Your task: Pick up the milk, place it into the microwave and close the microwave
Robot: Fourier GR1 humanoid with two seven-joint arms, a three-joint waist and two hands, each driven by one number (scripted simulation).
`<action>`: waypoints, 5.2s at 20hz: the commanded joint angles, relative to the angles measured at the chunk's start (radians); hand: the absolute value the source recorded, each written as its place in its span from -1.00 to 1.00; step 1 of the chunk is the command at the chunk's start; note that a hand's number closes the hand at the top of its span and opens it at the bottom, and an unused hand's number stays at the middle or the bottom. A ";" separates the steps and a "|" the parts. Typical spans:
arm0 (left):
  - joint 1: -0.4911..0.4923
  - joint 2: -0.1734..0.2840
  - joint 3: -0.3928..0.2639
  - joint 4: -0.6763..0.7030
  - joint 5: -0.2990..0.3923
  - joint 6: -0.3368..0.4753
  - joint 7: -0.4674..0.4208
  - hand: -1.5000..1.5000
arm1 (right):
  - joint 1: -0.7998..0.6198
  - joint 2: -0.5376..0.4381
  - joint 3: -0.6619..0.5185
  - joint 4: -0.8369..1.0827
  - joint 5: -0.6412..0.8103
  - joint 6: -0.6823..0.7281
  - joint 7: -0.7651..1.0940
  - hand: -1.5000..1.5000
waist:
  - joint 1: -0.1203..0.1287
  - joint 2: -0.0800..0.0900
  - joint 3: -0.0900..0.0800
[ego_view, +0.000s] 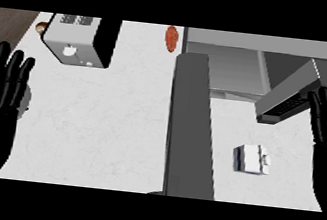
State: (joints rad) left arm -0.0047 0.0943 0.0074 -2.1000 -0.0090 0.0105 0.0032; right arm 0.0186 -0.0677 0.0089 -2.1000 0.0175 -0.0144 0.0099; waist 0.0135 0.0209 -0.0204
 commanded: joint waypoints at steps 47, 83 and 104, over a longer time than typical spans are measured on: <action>0.926 -0.030 -0.020 -0.194 0.253 -0.237 -0.513 -1.00 | 0.242 0.034 -0.082 0.249 0.208 0.410 -0.436 -1.00 | 0.001 -0.022 0.020; 0.991 -0.085 0.113 -0.159 0.325 -0.427 -0.541 -1.00 | -0.173 -0.093 -0.207 1.395 0.449 0.023 -1.075 -1.00 | 0.001 -0.020 0.021; 1.002 -0.093 0.130 -0.101 0.325 -0.512 -0.582 -1.00 | -0.506 -0.116 -0.343 1.783 0.456 -0.248 -1.104 1.00 | 0.030 -0.008 0.025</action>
State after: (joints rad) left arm 1.0120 0.0039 0.1497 -2.2304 0.3344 -0.4857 -0.5814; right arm -0.4162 -0.1905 -0.2858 -0.3783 0.4965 -0.1677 -1.0632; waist 0.0341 0.0074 0.0011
